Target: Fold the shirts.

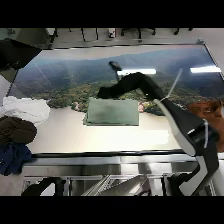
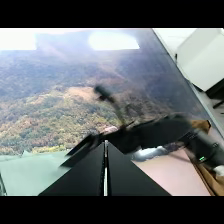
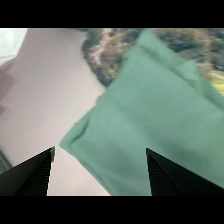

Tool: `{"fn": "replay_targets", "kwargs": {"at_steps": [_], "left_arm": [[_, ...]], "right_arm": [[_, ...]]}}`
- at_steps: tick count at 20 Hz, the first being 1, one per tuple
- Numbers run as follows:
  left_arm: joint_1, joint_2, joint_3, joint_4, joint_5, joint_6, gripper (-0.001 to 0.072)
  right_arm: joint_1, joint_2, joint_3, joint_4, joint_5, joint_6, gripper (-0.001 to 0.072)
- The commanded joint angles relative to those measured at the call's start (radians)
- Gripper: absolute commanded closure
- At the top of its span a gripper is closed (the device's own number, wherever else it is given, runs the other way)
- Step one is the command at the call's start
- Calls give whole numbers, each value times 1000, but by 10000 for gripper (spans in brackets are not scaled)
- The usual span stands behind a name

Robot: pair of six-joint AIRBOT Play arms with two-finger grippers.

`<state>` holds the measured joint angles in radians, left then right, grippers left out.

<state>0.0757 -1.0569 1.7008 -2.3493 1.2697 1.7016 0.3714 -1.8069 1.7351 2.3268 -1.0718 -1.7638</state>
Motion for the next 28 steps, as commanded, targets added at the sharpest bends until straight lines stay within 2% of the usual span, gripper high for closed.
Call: {"fn": "replay_targets", "kwargs": {"at_steps": [1,3,6,8,10,17,19,20,21,22,24,28], "left_arm": [[16,26,-51,-3,-21,11,681],[9,26,-50,-8,-24,11,681],[8,26,-50,-8,-7,11,680],[8,26,-50,-8,-2,10,681],[8,26,-50,-9,-2,6,680],[8,26,-50,-9,7,-2,681],[8,26,-51,-8,16,-2,680],[8,26,-51,-8,21,-2,680],[8,26,-51,-8,26,-2,680],[8,26,-50,-8,33,-2,681],[8,26,-50,-8,44,-1,680],[8,26,-51,-8,44,-1,680]], "right_arm": [[-224,90,1,-187,-227,120,61],[-324,102,-33,-248,-310,148,61],[-394,100,-210,-154,-338,54,62],[-411,84,-332,-30,-281,-36,70],[-409,45,-391,29,-211,-86,70],[-326,-78,-395,97,-116,-110,78],[-293,-79,-395,99,-61,-105,318],[-283,-79,-394,106,-44,-98,371],[-276,-78,-388,120,-46,-98,559],[-274,-74,-375,124,-58,-93,693],[-283,-27,-351,121,-81,-69,692],[-381,181,-337,119,-67,-65,692]]}}
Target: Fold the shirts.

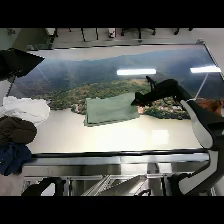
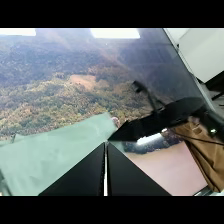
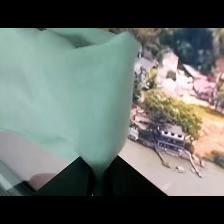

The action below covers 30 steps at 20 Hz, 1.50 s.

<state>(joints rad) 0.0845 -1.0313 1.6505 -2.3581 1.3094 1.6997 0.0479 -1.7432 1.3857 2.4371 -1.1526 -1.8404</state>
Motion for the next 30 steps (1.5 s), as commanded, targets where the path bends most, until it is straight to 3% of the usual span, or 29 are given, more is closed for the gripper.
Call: {"fn": "replay_targets", "kwargs": {"at_steps": [1,8,15,21,23,25,26,27,29,30], "left_arm": [[-1,1,0,1,4,1,680],[-1,1,0,1,11,1,680],[-1,1,0,1,11,1,680],[-1,0,0,1,11,0,680],[-1,0,0,1,11,1,680],[-1,1,0,1,13,1,680],[-1,0,0,1,16,1,681],[-1,0,0,1,21,1,680],[-1,0,0,1,23,1,680],[-1,0,0,1,23,1,680]], "right_arm": [[-111,172,12,8,13,12,692],[-577,439,12,5,-58,14,692],[-1041,483,12,5,-132,-16,692],[-1129,478,10,-60,-190,-43,691],[-1128,478,2,-84,-218,16,690],[-1128,479,-21,-171,-266,139,680],[-1128,479,-34,-222,-286,193,604],[-1128,479,-48,-275,-302,240,463],[-1128,479,-77,-418,-337,330,410],[-1128,479,-86,-494,-358,383,326]]}}
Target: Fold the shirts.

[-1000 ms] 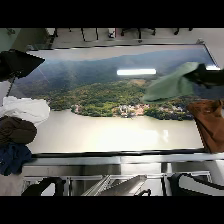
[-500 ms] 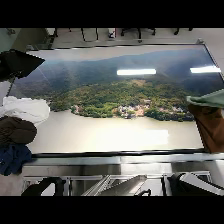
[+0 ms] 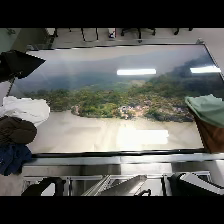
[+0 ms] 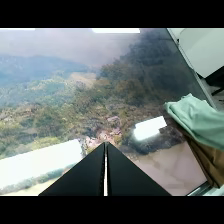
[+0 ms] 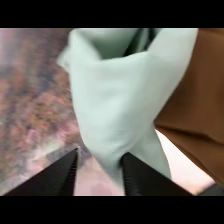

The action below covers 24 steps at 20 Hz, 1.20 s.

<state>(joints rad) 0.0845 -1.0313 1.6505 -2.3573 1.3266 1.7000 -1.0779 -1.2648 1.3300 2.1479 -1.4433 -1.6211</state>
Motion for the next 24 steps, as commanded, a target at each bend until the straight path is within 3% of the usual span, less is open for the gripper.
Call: {"fn": "replay_targets", "kwargs": {"at_steps": [1,2,6,9,10,11,12,13,14,18,20,24], "left_arm": [[-1,0,0,0,11,0,681],[-1,0,0,0,14,0,680],[-1,0,0,0,12,0,680],[-1,0,0,0,11,0,680],[-1,0,0,0,11,0,681],[-1,0,0,0,12,0,680],[-1,0,0,0,12,0,680],[-1,0,0,1,14,0,680],[-1,0,0,2,18,0,681],[-87,1,-1,68,45,-25,681],[-220,23,-43,175,23,-66,682],[-520,134,-367,309,-163,-203,681]], "right_arm": [[-2,0,-31,-283,-88,205,149],[-2,0,-31,-344,-99,229,57],[-1,0,-31,-381,-98,242,57],[2,0,-31,-301,-93,245,73],[4,0,-31,-233,-92,232,225],[12,1,-31,-142,-81,188,516],[27,3,-31,-52,-66,153,648],[59,8,-31,18,-47,129,648],[103,18,-31,55,-24,103,694],[412,113,-44,60,68,-21,691],[633,212,-110,49,143,-74,690],[1052,417,-354,-28,320,-78,690]]}}
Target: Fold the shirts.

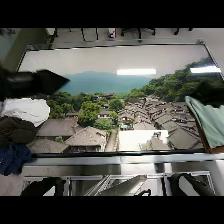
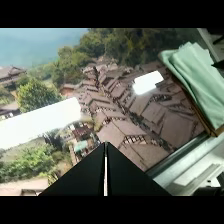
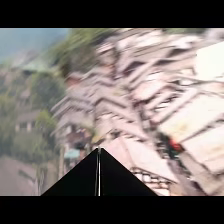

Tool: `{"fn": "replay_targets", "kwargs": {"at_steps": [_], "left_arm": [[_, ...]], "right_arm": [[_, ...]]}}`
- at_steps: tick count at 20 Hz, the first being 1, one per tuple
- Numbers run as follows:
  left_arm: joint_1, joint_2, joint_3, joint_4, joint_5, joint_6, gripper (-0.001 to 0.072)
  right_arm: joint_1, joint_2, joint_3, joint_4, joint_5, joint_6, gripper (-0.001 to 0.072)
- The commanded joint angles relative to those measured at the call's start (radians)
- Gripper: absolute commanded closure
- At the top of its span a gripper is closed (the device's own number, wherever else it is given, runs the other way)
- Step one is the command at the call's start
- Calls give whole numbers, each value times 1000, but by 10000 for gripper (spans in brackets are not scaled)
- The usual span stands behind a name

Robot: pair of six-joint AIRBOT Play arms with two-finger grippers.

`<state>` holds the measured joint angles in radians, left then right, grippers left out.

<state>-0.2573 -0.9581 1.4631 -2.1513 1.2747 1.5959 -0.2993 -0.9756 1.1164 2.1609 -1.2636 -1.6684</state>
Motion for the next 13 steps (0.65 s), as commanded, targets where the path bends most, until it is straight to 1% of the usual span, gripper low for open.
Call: {"fn": "replay_targets", "kwargs": {"at_steps": [1,3,5,7,9,13], "left_arm": [[-229,79,-256,113,-145,-134,681],[-298,110,-375,115,-217,-166,681],[-340,134,-440,114,-284,-195,681],[-367,158,-473,113,-325,-195,681],[-376,174,-495,114,-343,-195,681],[-376,174,-498,110,-330,-195,681]], "right_arm": [[335,160,-178,-46,161,-31,690],[403,191,-203,-47,172,-31,690],[425,196,-203,-19,160,-30,690],[428,195,-203,-2,130,-30,690],[428,195,-203,-2,131,-30,690],[427,195,-203,-2,131,-30,690]]}}
